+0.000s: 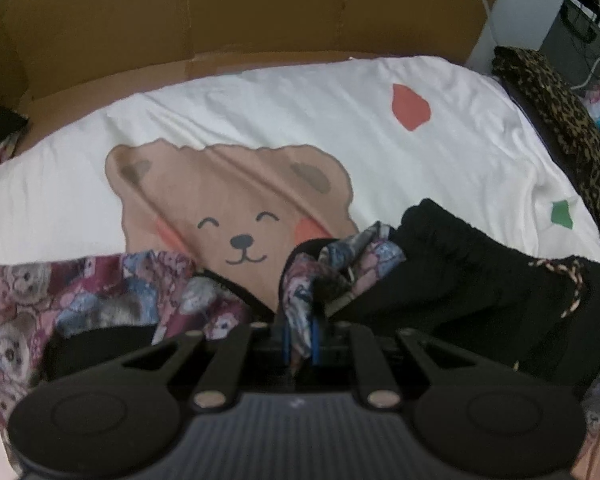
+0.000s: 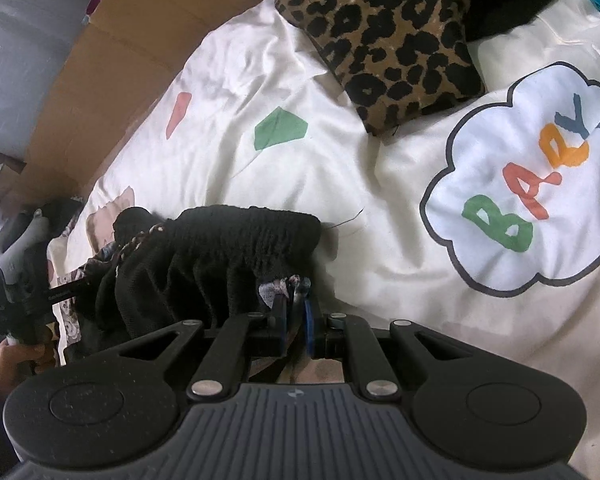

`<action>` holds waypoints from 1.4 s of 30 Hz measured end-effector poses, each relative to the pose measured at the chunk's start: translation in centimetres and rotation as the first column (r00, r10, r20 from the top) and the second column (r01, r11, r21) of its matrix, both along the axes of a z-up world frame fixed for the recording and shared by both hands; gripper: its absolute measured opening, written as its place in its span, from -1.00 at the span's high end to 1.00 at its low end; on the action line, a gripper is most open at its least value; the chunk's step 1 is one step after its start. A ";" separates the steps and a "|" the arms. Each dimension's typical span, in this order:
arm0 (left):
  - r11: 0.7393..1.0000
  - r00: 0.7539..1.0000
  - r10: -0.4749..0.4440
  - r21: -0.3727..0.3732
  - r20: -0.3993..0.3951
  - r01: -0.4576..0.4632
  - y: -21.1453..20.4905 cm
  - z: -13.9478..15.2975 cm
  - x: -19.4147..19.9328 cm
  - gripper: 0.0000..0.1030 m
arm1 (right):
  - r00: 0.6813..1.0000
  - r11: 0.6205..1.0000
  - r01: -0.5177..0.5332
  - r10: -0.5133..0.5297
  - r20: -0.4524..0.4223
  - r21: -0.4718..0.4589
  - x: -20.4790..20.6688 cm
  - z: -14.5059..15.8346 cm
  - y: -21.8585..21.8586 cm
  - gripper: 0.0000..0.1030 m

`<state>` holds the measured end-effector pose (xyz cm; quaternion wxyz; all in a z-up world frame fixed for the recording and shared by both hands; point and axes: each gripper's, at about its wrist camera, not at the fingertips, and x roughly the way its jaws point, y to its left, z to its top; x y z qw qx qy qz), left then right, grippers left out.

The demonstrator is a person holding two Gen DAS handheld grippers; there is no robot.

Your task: Fold clothes

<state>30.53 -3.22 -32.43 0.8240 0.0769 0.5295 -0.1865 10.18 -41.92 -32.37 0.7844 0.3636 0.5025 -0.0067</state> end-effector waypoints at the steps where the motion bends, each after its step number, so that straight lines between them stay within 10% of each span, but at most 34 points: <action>1: 1.000 1.000 -0.001 0.005 0.002 0.001 -0.1 0.3 -0.1 0.68 | 1.000 1.000 0.006 -0.005 -0.001 0.005 -0.1 0.0 0.0 0.81; 9: 0.999 0.998 -0.018 0.028 0.066 0.016 -0.2 3.3 -1.4 0.21 | 0.999 0.998 0.033 -0.033 0.005 0.048 -1.0 0.5 0.3 0.16; 27: 0.999 0.992 -0.007 -0.051 0.126 0.013 0.4 7.6 2.2 -0.12 | 0.997 0.993 0.078 -0.080 0.014 0.092 -1.5 1.0 -0.1 0.12; 42: 0.996 0.995 -0.089 -0.032 -0.040 0.088 -2.7 1.4 5.9 -0.23 | 0.989 0.977 0.150 -0.145 -0.044 0.153 -1.1 -0.7 0.1 0.11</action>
